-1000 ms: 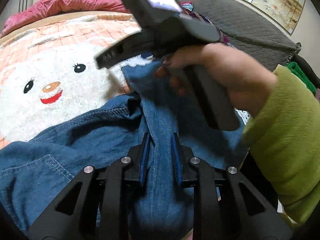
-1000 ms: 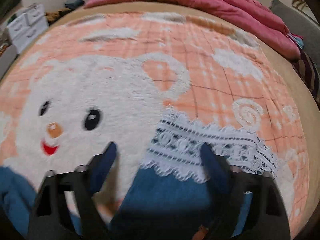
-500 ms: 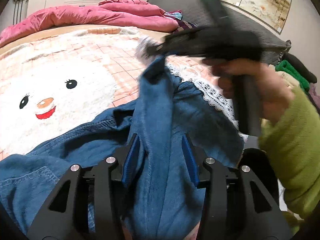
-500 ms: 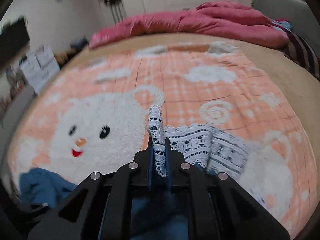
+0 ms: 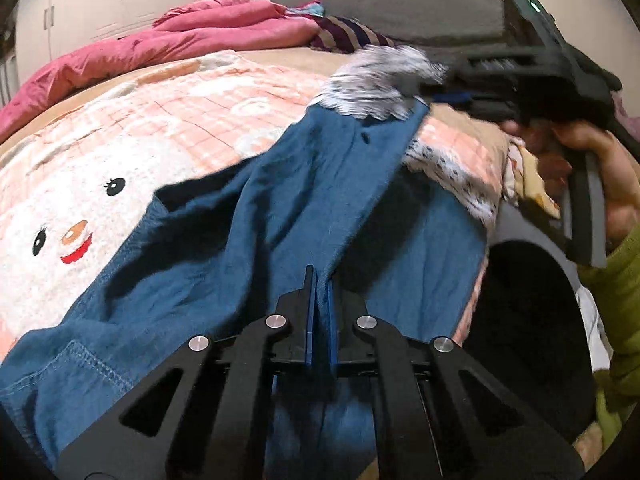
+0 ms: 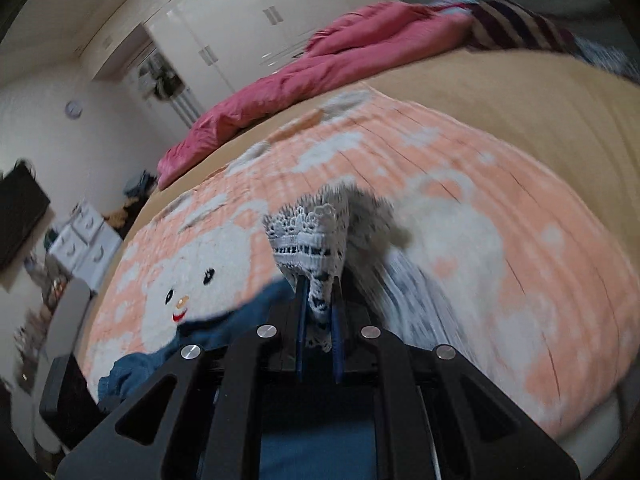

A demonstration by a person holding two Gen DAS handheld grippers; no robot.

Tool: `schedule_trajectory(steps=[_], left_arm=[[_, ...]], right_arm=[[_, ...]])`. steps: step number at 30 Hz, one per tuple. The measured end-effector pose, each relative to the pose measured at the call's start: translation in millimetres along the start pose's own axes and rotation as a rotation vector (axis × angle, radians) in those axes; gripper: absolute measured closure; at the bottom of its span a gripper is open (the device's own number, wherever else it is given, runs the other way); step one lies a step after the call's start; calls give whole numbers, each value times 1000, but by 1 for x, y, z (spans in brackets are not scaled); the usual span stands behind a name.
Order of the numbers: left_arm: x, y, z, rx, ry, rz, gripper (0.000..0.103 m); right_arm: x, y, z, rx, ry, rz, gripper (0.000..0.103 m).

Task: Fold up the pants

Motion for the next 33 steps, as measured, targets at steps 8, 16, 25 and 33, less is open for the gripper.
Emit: schedule_trajectory(steps=[8,16,25,33], left_arm=[[-10,1,0,-22,-15,-27,103],[1,-11,13,-30,-39,-43,103],[33,-24,21,-56,-81,-141,103],[39,-34,20,-75,-109,-163,103]], right_arm=[[35,-58,27,-60,-16,-115,74],[46,-56,37,-30,-10,-122,90],[62,-65,49,-67,-72,-102,90],[71,-70,62,-74,-102,-92,90]])
Point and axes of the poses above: each gripper's, at about its wrist camera, not at the fingertips, and z roughly against the way its jaws point, x to its right, y to its top, the point moved 3 cm from there along -z, roughly the way its jaws point, and after that the axes turned 6 degrees about y, right-handed, at the moved point
